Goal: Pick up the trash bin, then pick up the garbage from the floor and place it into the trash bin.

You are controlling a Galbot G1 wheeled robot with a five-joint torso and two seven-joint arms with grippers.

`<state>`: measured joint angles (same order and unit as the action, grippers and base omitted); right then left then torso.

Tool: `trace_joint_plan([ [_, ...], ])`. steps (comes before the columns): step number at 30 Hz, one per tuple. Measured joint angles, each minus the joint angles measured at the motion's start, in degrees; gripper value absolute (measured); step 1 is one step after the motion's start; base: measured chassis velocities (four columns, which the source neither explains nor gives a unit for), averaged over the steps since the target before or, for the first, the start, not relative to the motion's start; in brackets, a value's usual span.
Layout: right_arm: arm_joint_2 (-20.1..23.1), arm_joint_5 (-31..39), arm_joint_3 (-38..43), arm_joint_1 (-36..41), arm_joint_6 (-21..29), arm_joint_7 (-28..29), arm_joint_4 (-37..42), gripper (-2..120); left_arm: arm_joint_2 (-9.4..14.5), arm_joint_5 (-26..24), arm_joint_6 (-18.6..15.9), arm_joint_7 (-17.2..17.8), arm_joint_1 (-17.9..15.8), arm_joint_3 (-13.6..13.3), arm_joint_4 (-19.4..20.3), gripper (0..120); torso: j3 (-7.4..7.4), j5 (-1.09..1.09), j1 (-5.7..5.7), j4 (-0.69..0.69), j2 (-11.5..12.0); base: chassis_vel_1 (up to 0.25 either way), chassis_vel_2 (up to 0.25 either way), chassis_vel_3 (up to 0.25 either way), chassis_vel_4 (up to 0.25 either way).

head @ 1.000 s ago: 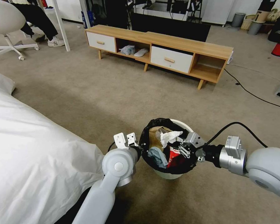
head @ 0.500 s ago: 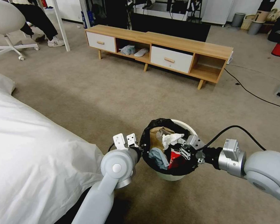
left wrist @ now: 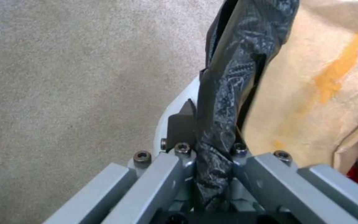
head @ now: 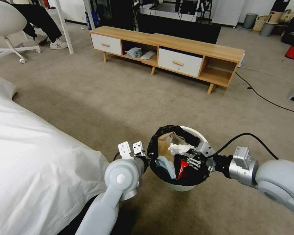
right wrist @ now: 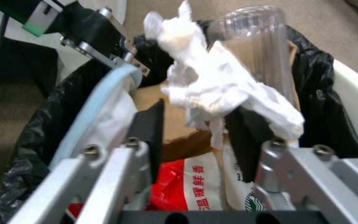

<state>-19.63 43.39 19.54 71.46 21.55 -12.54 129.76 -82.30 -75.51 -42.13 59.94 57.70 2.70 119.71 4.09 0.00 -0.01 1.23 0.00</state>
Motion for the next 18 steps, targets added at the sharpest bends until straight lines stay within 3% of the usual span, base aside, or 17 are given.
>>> trace_joint_plan([
  [7,-0.23,-0.24,-0.19,0.44,0.09,0.32,-0.23,61,0.01,-0.05,0.0,-0.04,0.47,0.13,0.51,1,0.0,0.0,0.0,0.0,0.0,0.0,0.0,0.0,0.0],
  [18,-0.2,-0.27,0.41,0.9,0.16,0.61,0.19,63,-0.2,0.19,0.0,-0.06,0.79,0.14,0.59,1,0.0,0.0,0.0,0.0,0.0,0.0,0.0,0.0,0.0],
])
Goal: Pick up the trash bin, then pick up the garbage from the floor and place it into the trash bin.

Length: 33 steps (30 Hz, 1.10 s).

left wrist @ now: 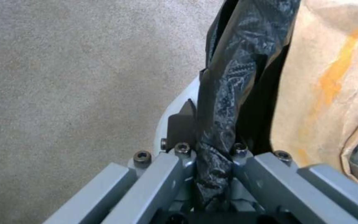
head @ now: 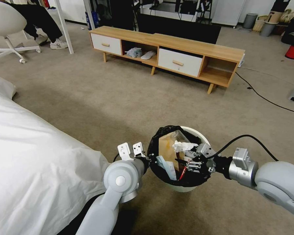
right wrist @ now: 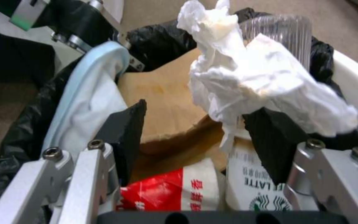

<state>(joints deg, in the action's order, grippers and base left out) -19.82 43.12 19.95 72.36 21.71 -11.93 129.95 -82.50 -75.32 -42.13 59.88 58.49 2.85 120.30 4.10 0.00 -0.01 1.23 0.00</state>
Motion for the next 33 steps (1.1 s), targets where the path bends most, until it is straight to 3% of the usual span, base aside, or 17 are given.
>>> trace_joint_plan([
  [33,2.6,2.88,1.06,-0.63,0.0,-0.17,2.21,62,-0.07,-0.06,0.0,0.67,-0.72,0.31,-1.13,1,0.0,-0.01,0.0,0.0,0.0,0.0,0.0,0.0,0.0],
])
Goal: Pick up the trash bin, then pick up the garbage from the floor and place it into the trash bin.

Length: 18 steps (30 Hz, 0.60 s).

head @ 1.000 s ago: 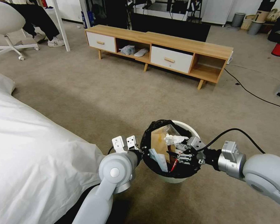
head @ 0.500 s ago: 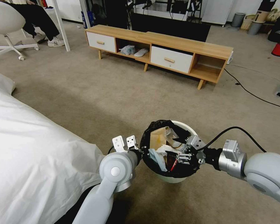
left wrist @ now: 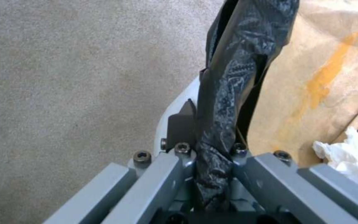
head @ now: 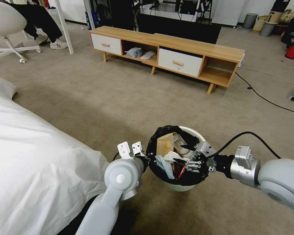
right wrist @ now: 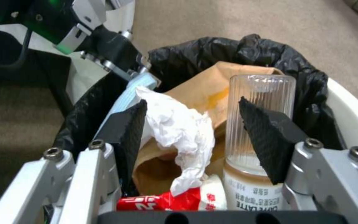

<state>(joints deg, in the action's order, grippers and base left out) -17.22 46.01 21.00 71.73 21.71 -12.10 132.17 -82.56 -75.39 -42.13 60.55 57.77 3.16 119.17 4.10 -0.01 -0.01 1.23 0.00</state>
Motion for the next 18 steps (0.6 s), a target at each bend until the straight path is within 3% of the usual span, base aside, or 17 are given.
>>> trace_joint_plan([
  [11,0.69,2.45,1.82,-1.26,-0.22,0.97,2.19,63,0.39,0.09,0.0,0.04,0.01,0.23,-0.19,1,0.0,0.0,0.0,0.0,0.0,0.0,0.0,0.0,0.0],
  [18,0.45,5.25,4.32,-2.05,-0.7,4.1,4.35,84,1.21,1.23,0.0,-1.22,0.57,0.41,-0.23,1,0.0,0.0,0.0,0.0,0.0,0.0,0.0,0.0,0.0],
])
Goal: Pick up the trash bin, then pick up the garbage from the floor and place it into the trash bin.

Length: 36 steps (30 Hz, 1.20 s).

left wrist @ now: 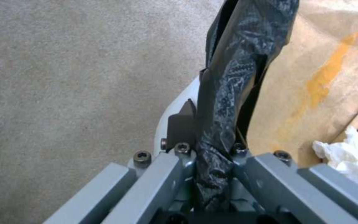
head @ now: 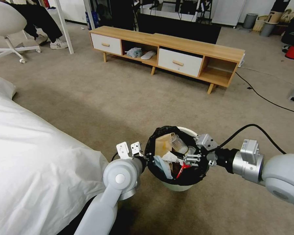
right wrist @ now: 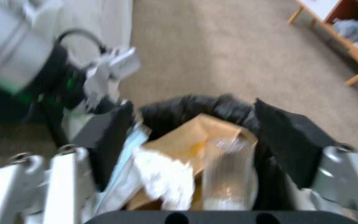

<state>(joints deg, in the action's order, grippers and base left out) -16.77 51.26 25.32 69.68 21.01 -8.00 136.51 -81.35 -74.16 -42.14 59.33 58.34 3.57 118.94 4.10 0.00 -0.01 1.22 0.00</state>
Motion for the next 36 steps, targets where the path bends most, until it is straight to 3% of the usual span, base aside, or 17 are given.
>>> trace_joint_plan([
  [5,-2.08,2.39,3.51,0.39,0.14,5.56,1.35,99,0.49,2.27,0.0,-1.87,0.94,0.13,0.27,1,0.0,0.0,0.0,0.0,0.0,0.0,0.0,0.0,0.0],
  [13,-4.23,2.35,9.07,3.65,0.4,7.98,1.5,100,0.72,3.65,0.0,-3.56,0.97,0.18,0.41,1,0.0,0.0,0.0,0.01,0.0,0.0,0.0,0.0,0.0],
  [23,-8.64,-0.96,22.14,12.66,0.3,8.76,0.77,100,1.45,9.95,-0.02,-9.1,1.37,0.3,0.29,1,0.0,0.0,0.0,-0.01,0.0,0.0,0.0,0.0,0.0],
  [29,-16.08,-7.66,35.09,26.25,-1.65,5.57,2.31,100,1.16,14.04,-0.02,-11.69,1.53,0.33,-0.32,1,-0.01,0.01,0.0,0.02,0.0,0.0,0.0,0.0,0.0],
  [36,-22.45,-11.26,40.22,31.01,-2.72,3.59,4.39,100,1.08,16.52,-0.02,-13.1,1.91,0.0,-0.73,1,-0.01,0.0,0.0,0.01,0.01,0.0,0.0,0.0,0.0],
])
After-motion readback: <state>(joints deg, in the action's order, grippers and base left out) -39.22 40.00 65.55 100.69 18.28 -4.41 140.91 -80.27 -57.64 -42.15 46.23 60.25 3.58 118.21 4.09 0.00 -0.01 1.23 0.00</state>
